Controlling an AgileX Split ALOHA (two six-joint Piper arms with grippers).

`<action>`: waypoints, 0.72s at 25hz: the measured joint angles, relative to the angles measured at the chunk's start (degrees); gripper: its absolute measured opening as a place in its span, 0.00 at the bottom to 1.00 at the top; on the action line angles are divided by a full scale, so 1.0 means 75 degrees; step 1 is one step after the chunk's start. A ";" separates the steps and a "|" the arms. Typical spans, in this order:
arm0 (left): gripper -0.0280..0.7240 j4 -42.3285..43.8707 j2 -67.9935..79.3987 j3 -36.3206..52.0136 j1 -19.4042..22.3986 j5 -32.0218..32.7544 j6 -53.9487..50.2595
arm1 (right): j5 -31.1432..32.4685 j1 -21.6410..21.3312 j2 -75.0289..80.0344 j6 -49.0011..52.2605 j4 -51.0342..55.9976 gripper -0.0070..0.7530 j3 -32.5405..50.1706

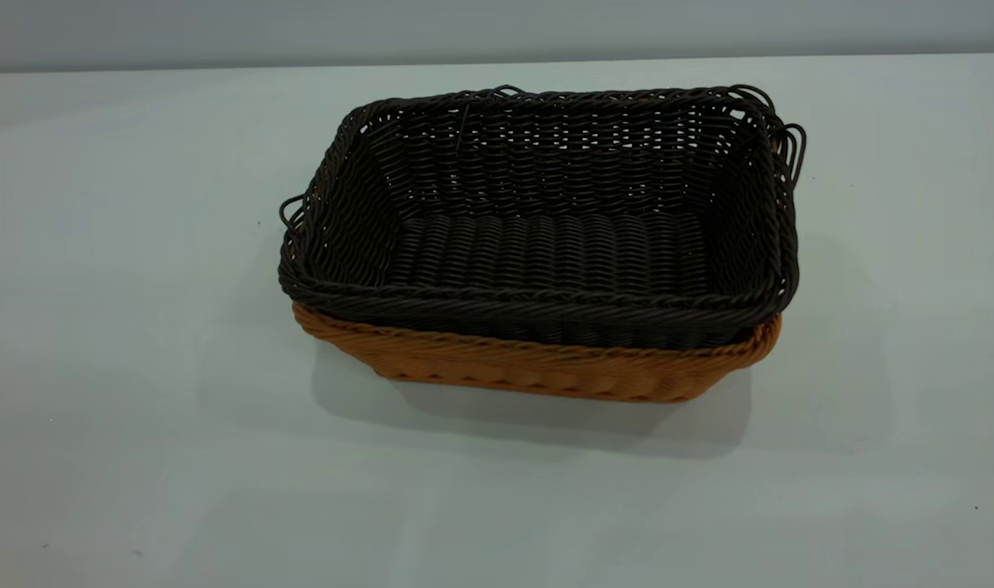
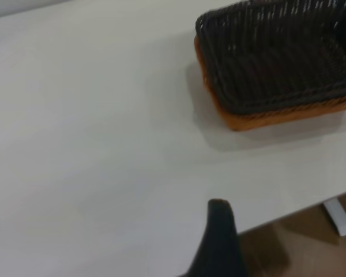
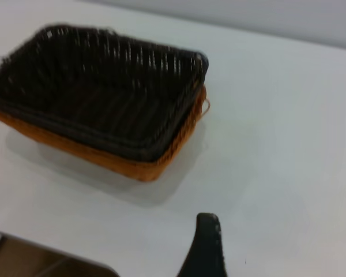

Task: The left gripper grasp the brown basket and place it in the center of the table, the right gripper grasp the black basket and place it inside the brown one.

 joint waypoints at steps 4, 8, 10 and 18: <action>0.74 0.0120 -0.0394 0.0608 0.0000 -0.0040 -0.0007 | -0.0140 0.0000 0.0007 -0.0077 -0.0017 0.75 0.0148; 0.74 0.0120 -0.0436 0.1230 0.0000 -0.0300 -0.0007 | -0.0197 0.0000 0.0007 -0.0102 -0.0057 0.75 0.0148; 0.74 0.0133 -0.0446 0.1539 0.0000 -0.0485 -0.0015 | -0.0206 0.0000 0.0007 -0.0102 -0.0062 0.75 0.0148; 0.74 0.0654 -0.0446 0.1741 0.0000 -0.0535 -0.0628 | -0.0221 0.0000 0.0007 -0.0109 -0.0066 0.75 0.0148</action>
